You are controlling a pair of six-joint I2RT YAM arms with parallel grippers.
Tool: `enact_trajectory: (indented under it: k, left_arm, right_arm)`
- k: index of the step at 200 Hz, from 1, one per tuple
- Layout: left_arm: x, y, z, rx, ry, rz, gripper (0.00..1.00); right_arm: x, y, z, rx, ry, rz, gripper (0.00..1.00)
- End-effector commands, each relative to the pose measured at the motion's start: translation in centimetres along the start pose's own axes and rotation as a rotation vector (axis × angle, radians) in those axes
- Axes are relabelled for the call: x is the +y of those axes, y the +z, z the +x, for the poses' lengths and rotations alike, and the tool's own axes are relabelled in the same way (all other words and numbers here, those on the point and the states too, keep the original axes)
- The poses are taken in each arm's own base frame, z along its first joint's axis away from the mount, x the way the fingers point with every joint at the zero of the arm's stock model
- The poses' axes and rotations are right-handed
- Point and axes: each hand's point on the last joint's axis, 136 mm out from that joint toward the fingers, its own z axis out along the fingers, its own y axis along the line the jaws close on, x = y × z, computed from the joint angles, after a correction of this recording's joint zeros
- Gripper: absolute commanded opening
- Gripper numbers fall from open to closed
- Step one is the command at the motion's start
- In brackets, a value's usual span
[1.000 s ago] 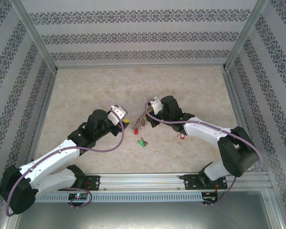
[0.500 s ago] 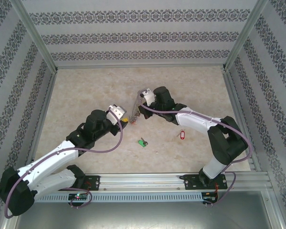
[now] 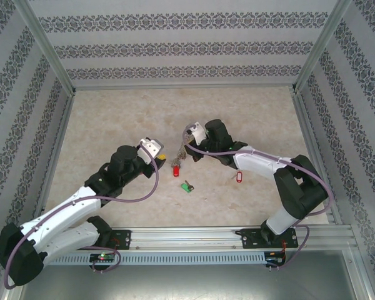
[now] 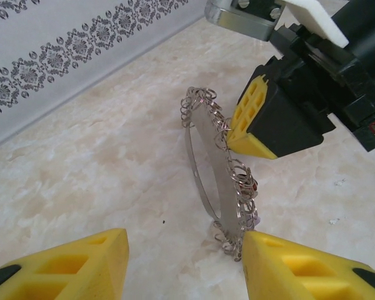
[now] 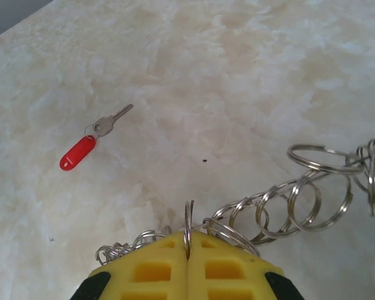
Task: Put the keys on the keyring
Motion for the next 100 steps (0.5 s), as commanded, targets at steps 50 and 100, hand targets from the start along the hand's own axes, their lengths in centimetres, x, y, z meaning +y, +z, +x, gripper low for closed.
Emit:
enact_trajectory:
  k: [50, 100]
  left_arm:
    - [0.5, 0.2, -0.4, -0.012, -0.012, -0.015, 0.52]
    - [0.5, 0.3, -0.6, -0.009, -0.011, -0.013, 0.52]
  right_arm:
    - [-1.8, -0.9, 6.0, 0.138, 0.089, 0.060, 0.00]
    - [-1.8, -0.5, 7.2, 0.159, 0.120, 0.057, 0.00]
